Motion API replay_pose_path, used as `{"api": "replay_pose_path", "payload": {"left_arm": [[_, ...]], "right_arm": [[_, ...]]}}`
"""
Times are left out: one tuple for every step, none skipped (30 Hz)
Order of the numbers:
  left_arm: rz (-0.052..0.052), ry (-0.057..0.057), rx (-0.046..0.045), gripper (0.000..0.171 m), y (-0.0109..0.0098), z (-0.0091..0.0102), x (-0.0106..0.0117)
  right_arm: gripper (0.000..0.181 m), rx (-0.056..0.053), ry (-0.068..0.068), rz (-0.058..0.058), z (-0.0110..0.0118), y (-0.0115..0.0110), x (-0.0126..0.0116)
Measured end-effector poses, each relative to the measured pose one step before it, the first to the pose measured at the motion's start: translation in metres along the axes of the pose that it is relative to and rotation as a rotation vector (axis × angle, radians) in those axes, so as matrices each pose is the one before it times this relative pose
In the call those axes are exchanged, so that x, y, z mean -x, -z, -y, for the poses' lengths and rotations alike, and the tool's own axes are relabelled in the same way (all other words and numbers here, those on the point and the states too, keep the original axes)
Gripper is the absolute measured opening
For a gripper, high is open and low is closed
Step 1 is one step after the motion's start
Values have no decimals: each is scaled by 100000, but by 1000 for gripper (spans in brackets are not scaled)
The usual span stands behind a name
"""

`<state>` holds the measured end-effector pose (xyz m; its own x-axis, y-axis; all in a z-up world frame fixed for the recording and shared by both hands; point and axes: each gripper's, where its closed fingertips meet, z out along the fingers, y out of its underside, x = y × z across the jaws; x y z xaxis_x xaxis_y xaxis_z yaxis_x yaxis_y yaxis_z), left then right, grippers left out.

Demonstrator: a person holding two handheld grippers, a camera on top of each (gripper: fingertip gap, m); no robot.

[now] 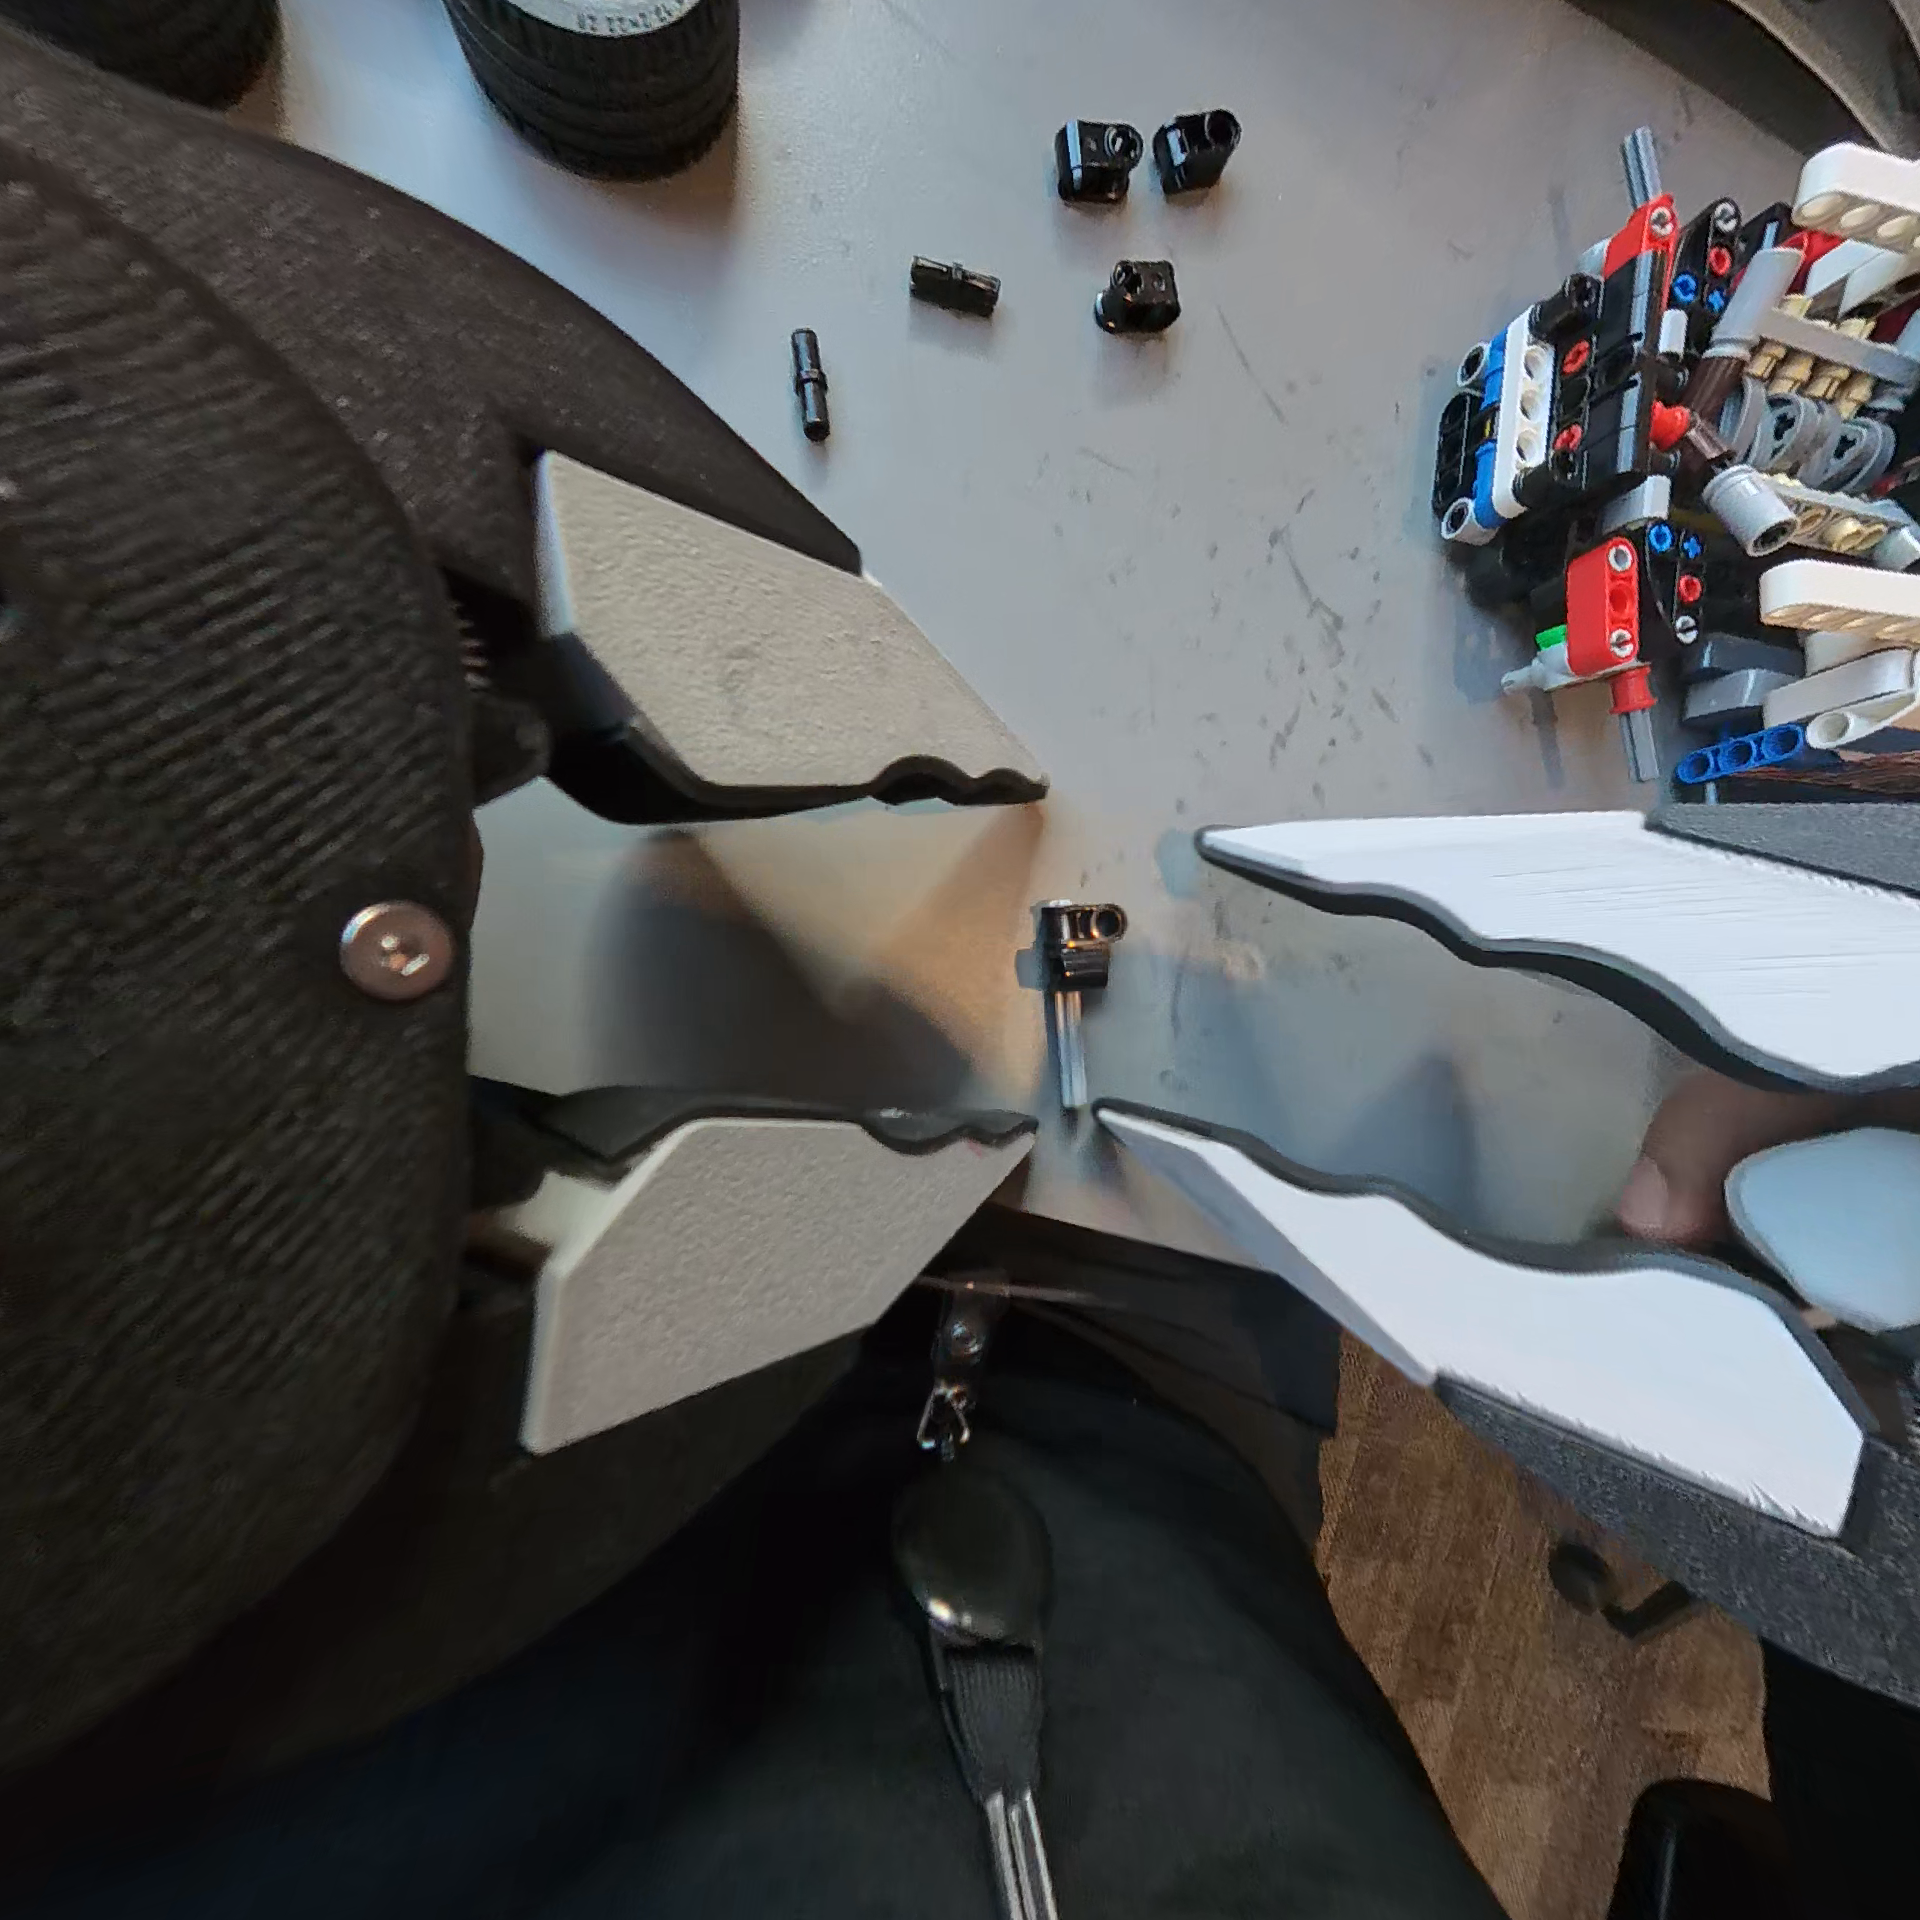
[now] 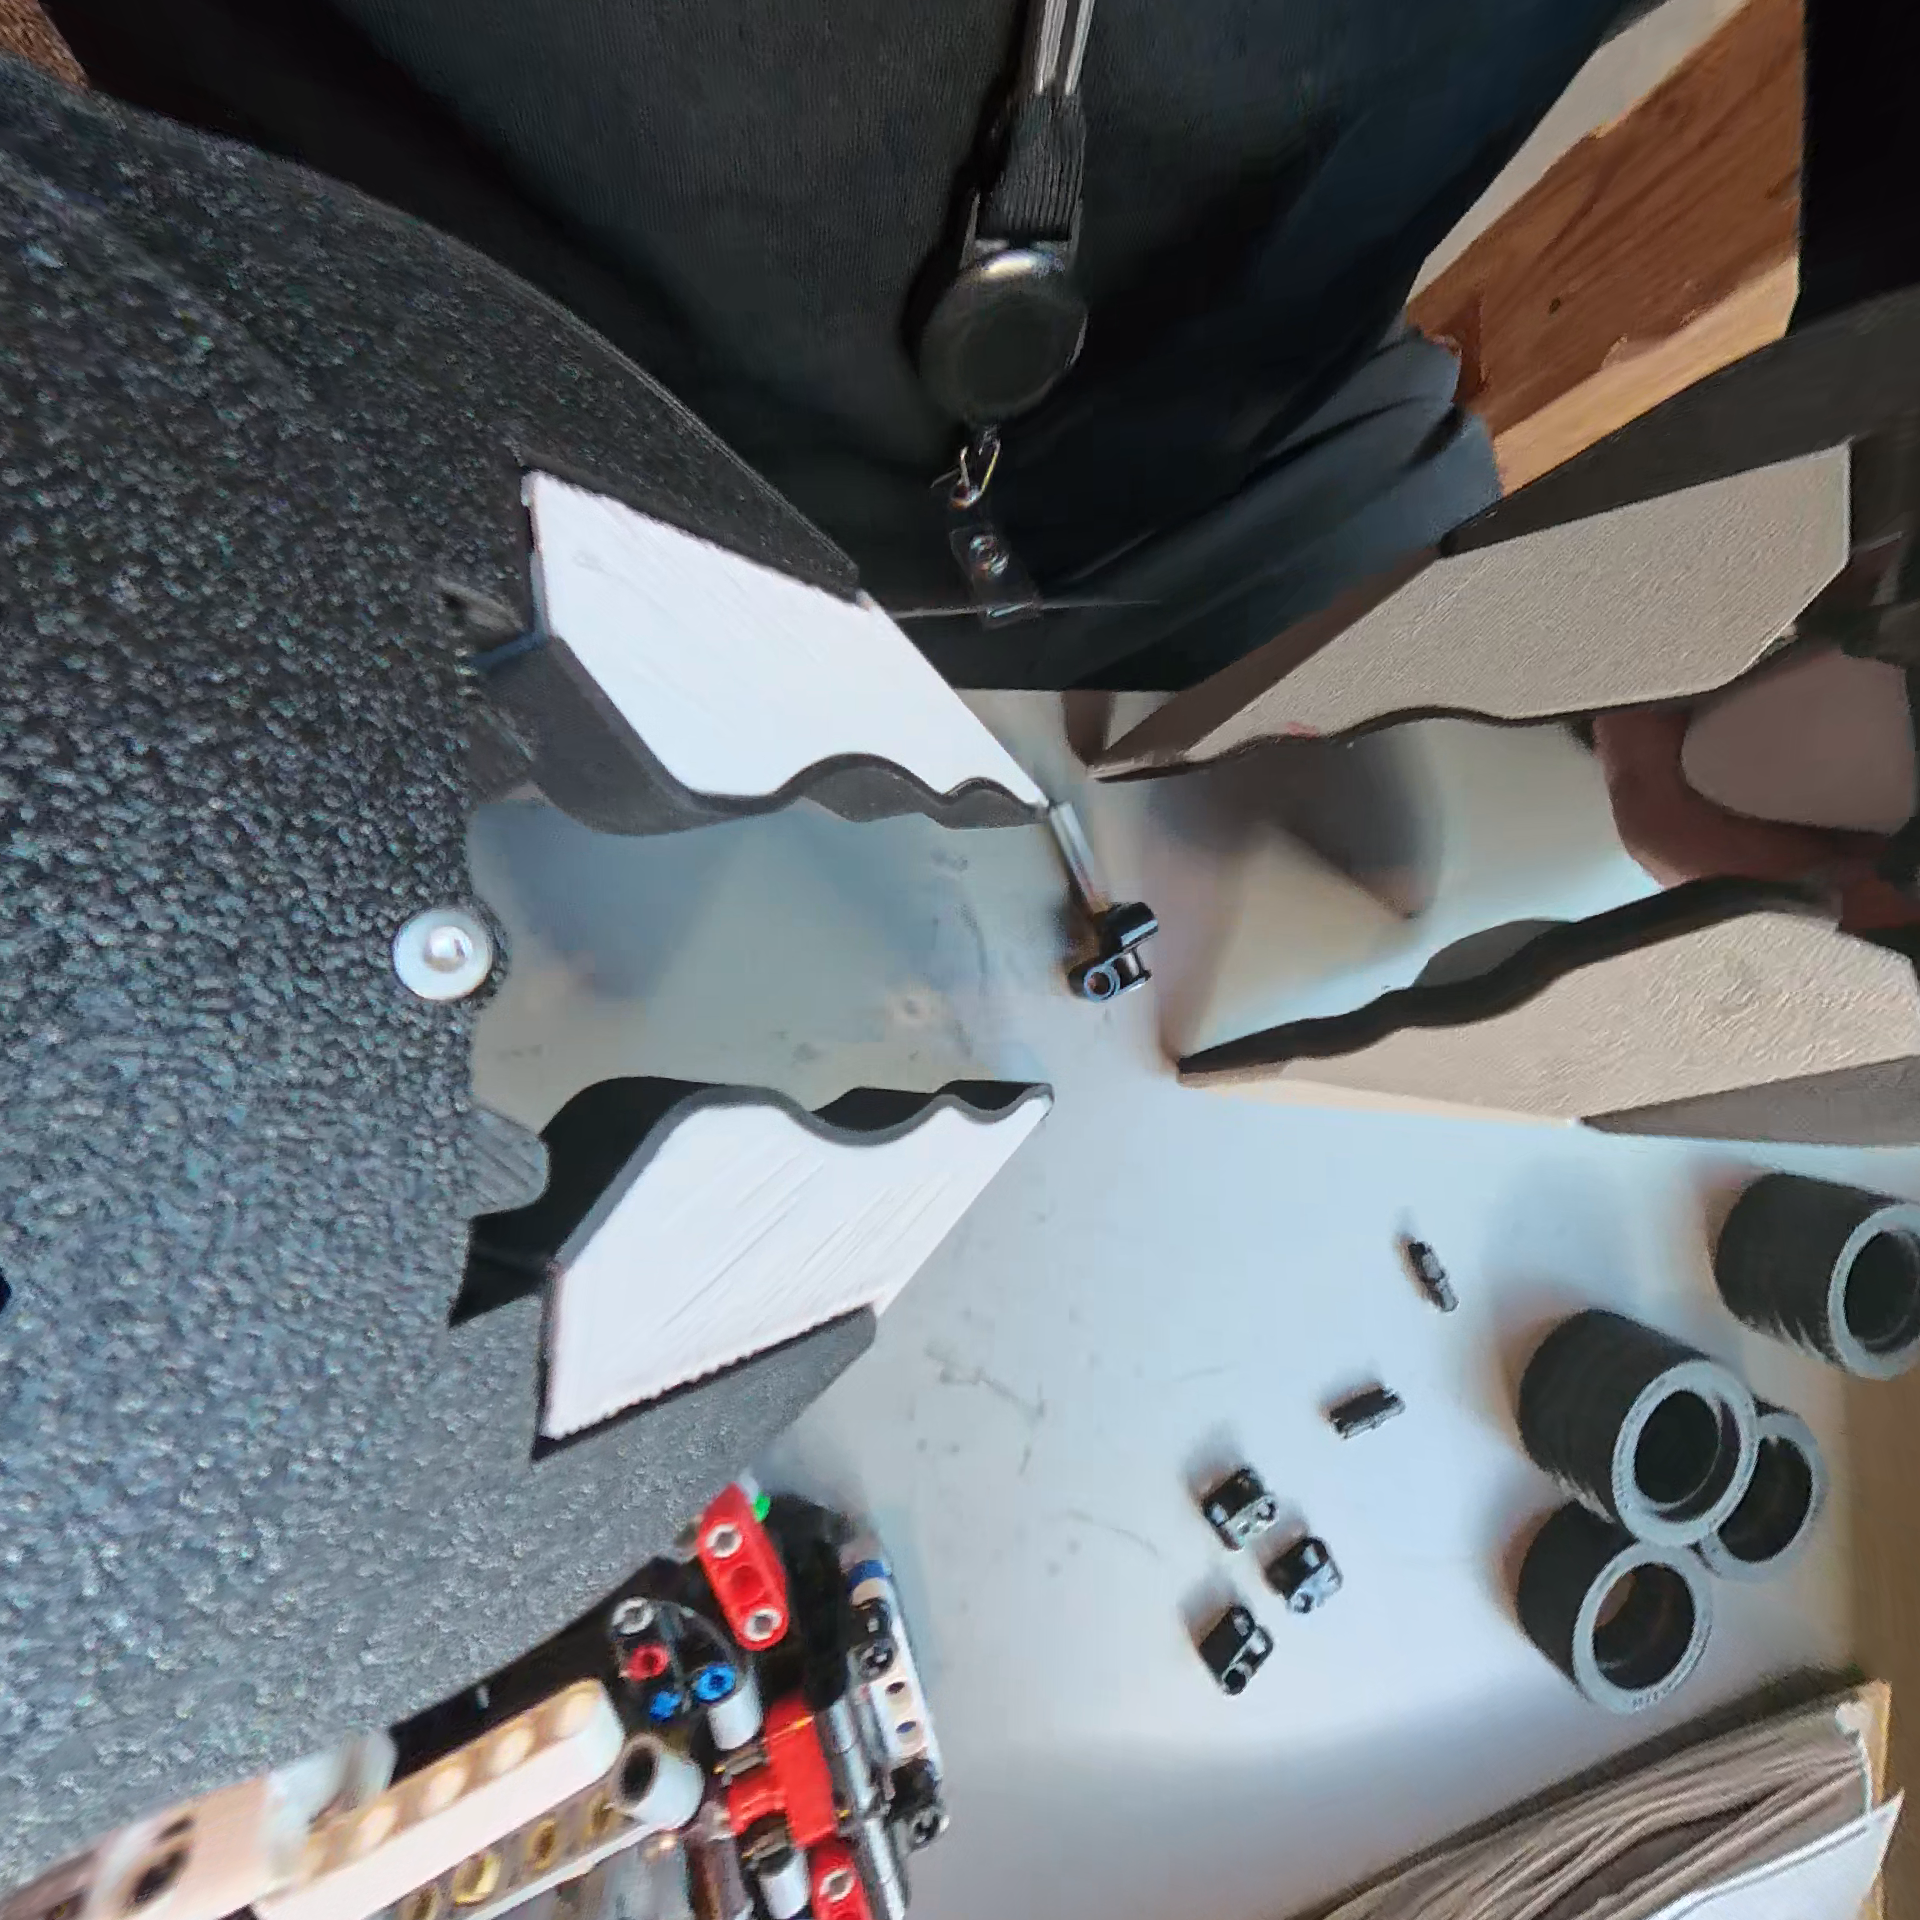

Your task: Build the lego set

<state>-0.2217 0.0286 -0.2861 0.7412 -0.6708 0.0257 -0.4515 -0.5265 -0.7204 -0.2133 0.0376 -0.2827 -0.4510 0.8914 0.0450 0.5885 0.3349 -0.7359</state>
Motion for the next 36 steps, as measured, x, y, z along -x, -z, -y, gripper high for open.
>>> {"api": "replay_pose_path", "payload": {"left_arm": [[954,-198,160,57,48,-75,37],[808,-79,25,57,39,-56,9],[484,103,-109,56,48,-26,-28],[885,482,-73,56,48,-41,52],[964,662,-76,56,53,-45,59],[1194,758,-167,57,84,-55,89],[1149,739,-233,56,109,-101,63],[786,551,-274,56,171,-143,16],[851,694,-396,54,193,-154,37],[589,953,-462,53,195,-149,29],[364,1220,-468,51,172,-139,37],[43,1432,-609,50,170,-68,25],[-172,1559,-1090,50,151,32,45],[-751,1663,-1483,49,135,155,-7],[-1016,1668,-1572,49,114,256,-38],[-788,1386,-1341,47,79,272,-16],[-911,1107,-1159,46,34,295,-52],[-1277,848,-820,47,-45,340,-128],[-958,524,-5,46,-124,289,-94],[-197,147,1188,46,-186,194,7],[-16,-609,1218,46,-207,188,-8],[397,-1144,701,47,-161,182,60],[435,-1692,473,47,-92,86,129],[354,-1977,-114,47,-7,31,193],[-810,-2121,-1239,47,50,62,53],[-2100,-2294,-2072,47,94,136,-153],[-1139,-2095,-1699,48,131,97,-4],[-1009,-1728,-1320,49,125,100,7],[-719,-933,-623,50,109,56,77],[-392,-279,336,50,50,-21,134],[-80,-79,1003,51,-36,-103,203],[-303,81,1341,51,-126,-139,159],[-979,225,1309,52,-207,-133,48],[-1073,459,1324,53,-278,-123,27],[-568,592,1564,53,-282,-169,86],[-220,723,1247,53,-271,-146,115]], "right_arm": [[49,369,-54,-1422,-196,113,-156],[49,-229,161,-2221,-58,148,-281],[49,-354,171,-2445,5,164,-337],[48,20,-396,-1956,11,160,-296],[48,-54,-1115,-1875,75,204,-299],[48,-901,-915,-930,188,311,-120],[47,-1646,-605,-728,249,431,-40],[45,-1609,-653,-1500,185,511,-164],[44,-1402,-918,-2107,75,552,-270],[44,-1514,-1164,-2073,32,595,-286],[43,-1979,-1287,-1644,59,649,-215],[42,-1960,-1338,-1469,57,677,-194],[42,-1725,-1236,-2055,29,698,-285],[41,-1794,-885,-2515,43,718,-367],[39,-1759,-492,-2257,58,725,-339],[38,-1890,-86,-2542,115,727,-401],[38,-2103,241,-3117,171,750,-495],[37,-2187,487,-3231,210,781,-535],[37,-2451,751,-3224,261,812,-548],[37,-2778,1094,-3410,278,842,-607],[37,-3105,1385,-3223,280,875,-609],[37,-3377,1371,-3246,260,921,-645],[37,-3608,1075,-3361,205,930,-697],[35,-3412,437,-2434,107,908,-660],[34,-3280,-351,-1428,39,890,-609],[32,-3346,-756,-1675,40,864,-764],[31,-3527,-1294,-1889,113,838,-904],[29,-3228,-1984,-1391,135,775,-931],[27,-2729,-2253,-1593,115,717,-1020],[26,-2820,-1628,-2281,151,660,-1116],[25,-2912,-992,-3031,166,574,-1194],[26,-2882,-589,-3684,122,464,-1241],[25,-2962,-205,-3963,85,351,-1221],[26,-3127,58,-4128,77,275,-1164],[26,-2624,-287,-3354,-11,169,-974],[25,-1928,-784,-2152,-105,62,-702]]}}
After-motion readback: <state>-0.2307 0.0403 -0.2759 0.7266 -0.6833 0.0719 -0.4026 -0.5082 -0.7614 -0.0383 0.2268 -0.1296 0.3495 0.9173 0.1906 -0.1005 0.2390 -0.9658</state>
